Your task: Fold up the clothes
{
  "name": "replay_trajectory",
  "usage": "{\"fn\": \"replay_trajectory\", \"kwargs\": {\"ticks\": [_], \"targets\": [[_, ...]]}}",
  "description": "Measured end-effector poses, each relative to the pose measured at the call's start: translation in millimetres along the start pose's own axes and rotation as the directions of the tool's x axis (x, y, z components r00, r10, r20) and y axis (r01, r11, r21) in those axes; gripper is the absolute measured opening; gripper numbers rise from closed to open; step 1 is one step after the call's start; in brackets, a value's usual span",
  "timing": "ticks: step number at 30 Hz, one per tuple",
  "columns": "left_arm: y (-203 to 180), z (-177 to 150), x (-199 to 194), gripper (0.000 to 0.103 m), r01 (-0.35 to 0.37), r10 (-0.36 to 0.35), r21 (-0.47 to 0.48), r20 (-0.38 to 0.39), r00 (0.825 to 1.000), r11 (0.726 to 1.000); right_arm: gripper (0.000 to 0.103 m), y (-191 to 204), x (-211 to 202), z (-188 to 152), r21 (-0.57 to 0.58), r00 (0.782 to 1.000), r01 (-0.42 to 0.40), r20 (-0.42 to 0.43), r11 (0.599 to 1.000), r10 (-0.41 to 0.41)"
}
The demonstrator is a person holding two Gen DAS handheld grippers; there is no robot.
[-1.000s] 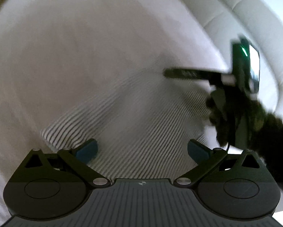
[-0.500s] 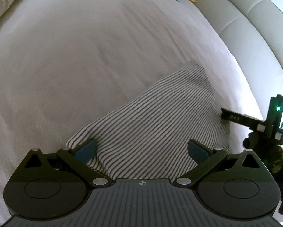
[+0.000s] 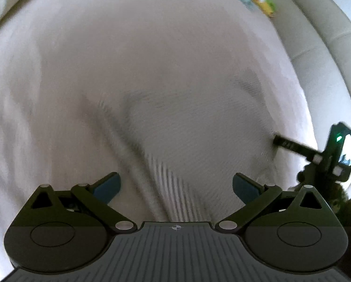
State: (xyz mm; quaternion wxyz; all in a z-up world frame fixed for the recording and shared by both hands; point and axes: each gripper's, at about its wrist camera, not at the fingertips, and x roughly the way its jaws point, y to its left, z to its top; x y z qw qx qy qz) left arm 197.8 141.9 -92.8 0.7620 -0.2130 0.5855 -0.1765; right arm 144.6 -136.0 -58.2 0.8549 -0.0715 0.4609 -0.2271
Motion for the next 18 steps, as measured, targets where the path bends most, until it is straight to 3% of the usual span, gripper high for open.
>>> {"fn": "replay_trajectory", "kwargs": {"ticks": [5,8,11,14,18], "targets": [[-14.4,-37.8,-1.6,0.103,-0.105,0.106,-0.01,0.075,0.992,0.994,0.103,3.4,-46.9,-22.9,-0.03,0.995,-0.017,0.093,0.999,0.019],[-21.6,-56.1,-1.4,0.103,-0.164,0.164,-0.007,0.109,0.98,0.986,0.103,-8.4,-72.3,-26.4,0.0,0.984,-0.094,0.15,0.996,0.093],[-25.6,-70.9,2.7,0.103,-0.194,0.192,-0.001,0.139,0.971,0.981,0.103,8.7,-96.9,-41.5,-0.151,0.947,-0.214,0.21,0.965,0.243],[-25.5,-79.8,5.0,0.103,-0.204,0.201,0.001,0.168,0.965,0.979,0.103,41.2,-106.2,-53.5,-0.351,0.9,-0.289,0.219,0.891,0.378],[-22.6,-87.0,2.0,0.103,-0.208,0.203,0.008,0.19,0.961,0.978,0.103,70.2,-112.8,-70.7,-0.411,0.864,-0.363,0.187,0.836,0.467]]}}
